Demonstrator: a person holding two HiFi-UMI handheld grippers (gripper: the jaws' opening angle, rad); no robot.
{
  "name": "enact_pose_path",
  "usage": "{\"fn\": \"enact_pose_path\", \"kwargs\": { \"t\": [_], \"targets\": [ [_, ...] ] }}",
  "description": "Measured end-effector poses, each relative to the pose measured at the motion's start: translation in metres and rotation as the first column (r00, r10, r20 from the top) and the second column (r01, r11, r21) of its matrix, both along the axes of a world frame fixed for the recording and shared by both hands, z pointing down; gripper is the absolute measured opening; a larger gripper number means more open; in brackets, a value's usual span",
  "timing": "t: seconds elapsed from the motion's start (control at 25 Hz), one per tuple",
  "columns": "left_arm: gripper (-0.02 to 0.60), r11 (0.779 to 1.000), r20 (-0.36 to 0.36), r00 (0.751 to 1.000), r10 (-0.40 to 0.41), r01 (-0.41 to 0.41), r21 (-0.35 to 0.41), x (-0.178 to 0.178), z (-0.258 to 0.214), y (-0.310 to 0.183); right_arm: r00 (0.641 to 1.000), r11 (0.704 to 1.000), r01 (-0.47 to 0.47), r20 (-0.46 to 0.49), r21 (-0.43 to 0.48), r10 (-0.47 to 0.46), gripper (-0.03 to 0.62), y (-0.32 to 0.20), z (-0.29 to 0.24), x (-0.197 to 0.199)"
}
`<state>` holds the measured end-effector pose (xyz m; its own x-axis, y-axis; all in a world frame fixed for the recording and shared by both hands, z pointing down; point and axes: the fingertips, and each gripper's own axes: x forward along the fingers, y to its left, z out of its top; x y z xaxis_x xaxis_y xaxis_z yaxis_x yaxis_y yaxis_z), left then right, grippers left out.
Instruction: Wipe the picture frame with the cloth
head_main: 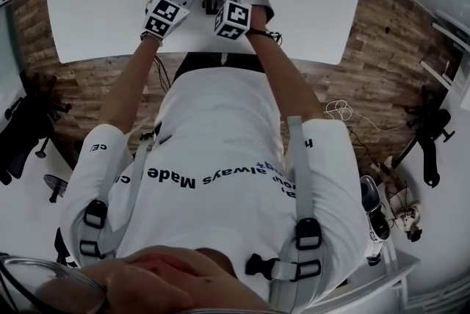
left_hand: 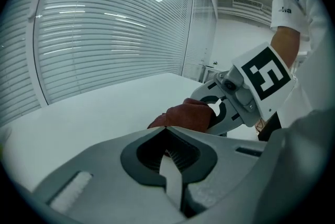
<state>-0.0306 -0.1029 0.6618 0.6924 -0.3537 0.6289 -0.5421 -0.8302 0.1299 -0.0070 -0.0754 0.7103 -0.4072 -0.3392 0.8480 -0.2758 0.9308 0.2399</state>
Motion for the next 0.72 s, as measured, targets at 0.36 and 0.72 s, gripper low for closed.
{"fn": "enact_pose_path", "kwargs": {
  "t": [0.36, 0.72],
  "targets": [
    [0.003, 0.999, 0.064, 0.997, 0.053, -0.053, 0.001, 0.01, 0.016, -0.013, 1.0, 0.998, 0.016, 0.001, -0.053, -0.016, 0.02, 0.031, 0.003, -0.002],
    [0.003, 0.989, 0.12, 0.983, 0.139, -0.132, -0.065, 0.03, 0.041, -0.031, 0.999, 0.997, 0.042, -0.009, -0.071, -0.042, 0.02, 0.047, 0.006, -0.001]
  ]
}}
